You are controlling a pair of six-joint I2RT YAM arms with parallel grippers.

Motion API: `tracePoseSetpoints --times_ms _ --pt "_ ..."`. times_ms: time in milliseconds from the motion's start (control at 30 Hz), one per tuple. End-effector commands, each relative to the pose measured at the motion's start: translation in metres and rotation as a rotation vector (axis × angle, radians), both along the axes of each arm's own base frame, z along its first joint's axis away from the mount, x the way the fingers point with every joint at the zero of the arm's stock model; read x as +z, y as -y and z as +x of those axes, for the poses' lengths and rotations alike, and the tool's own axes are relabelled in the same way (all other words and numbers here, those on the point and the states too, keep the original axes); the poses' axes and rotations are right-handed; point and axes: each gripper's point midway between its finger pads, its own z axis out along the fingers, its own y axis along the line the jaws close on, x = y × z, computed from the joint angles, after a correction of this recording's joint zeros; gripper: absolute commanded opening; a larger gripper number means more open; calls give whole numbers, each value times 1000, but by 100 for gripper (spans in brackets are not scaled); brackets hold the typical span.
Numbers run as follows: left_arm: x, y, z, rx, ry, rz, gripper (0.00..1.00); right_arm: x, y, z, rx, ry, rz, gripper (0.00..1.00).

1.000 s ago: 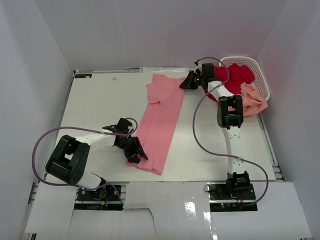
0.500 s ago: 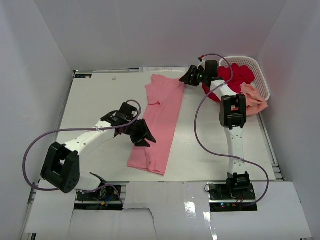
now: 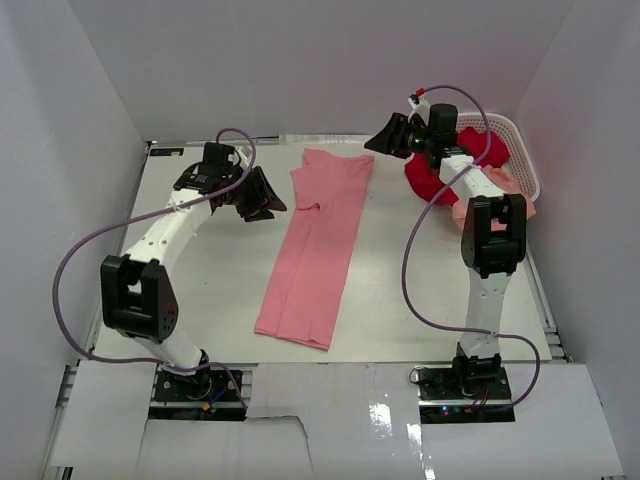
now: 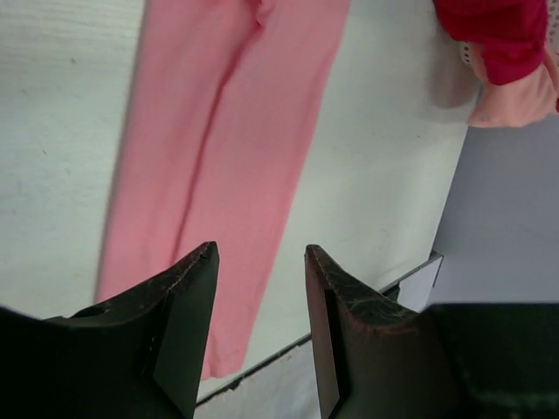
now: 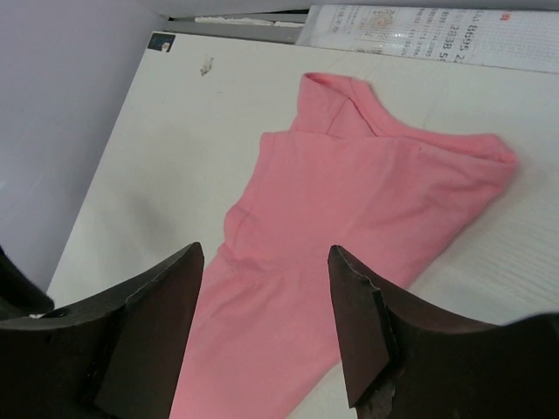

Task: Fold and stack the t-shirts
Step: Rotate the tshirt 90 degrees

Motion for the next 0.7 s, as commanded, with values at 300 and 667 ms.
tracePoseSetpoints --times_ms 300,667 --pt "3 0 80 -124 210 6 55 -40 9 -8 -12 -106 -73 66" --pt "-3 48 174 -290 387 -213 54 -89 5 1 -51 -234 -86 66"
